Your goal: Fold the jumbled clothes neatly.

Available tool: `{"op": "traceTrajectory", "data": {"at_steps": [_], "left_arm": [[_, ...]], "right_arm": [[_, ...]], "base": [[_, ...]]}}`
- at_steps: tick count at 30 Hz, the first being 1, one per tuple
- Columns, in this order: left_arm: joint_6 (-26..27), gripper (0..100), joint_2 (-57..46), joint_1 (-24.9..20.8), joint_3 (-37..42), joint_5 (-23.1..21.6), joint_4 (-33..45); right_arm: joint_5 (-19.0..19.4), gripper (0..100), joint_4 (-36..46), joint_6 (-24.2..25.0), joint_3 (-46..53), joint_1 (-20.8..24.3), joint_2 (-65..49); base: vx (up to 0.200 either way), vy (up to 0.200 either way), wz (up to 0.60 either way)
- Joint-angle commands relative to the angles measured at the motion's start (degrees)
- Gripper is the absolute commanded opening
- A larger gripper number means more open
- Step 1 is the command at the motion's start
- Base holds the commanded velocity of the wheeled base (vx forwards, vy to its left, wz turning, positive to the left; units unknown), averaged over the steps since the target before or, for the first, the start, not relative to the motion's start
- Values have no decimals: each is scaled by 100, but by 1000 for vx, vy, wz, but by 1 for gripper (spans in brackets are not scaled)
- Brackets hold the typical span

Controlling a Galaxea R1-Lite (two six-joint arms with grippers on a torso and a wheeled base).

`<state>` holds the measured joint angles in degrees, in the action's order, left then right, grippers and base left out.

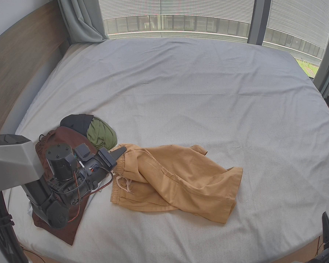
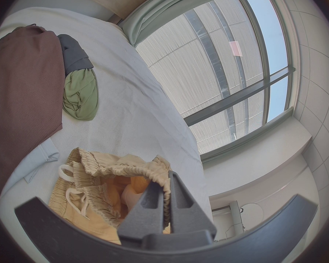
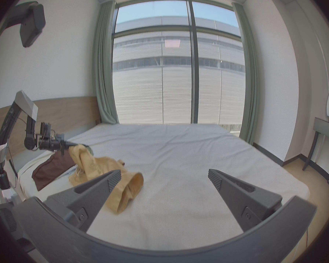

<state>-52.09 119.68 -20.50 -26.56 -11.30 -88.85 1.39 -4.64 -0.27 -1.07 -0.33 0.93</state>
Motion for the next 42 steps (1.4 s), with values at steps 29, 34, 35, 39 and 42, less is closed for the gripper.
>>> {"op": "traceTrajectory", "data": {"at_steps": [29, 34, 35, 39, 42], "left_arm": [[621, 0, -102, 55, 116, -180, -10], [639, 0, -93, 47, 143, -180, -10], [648, 0, -102, 47, 151, -180, -10], [735, 0, -146, 47, 169, -180, -10], [823, 0, -199, 38, 204, -188, -10]], "right_arm": [[1944, 100, -828, 71, -1299, 384, 4232], [2234, 100, -845, 36, -1387, 560, 4733], [2287, 100, -854, 36, -1448, 683, 4900], [2296, 100, -863, 0, -1668, 1096, 5365], [2304, 100, -977, -17, -1765, 1281, 5655]], "base": [[0, 0, 0], [0, 0, 0], [0, 0, 0], [0, 0, 0], [0, 0, 0]]}}
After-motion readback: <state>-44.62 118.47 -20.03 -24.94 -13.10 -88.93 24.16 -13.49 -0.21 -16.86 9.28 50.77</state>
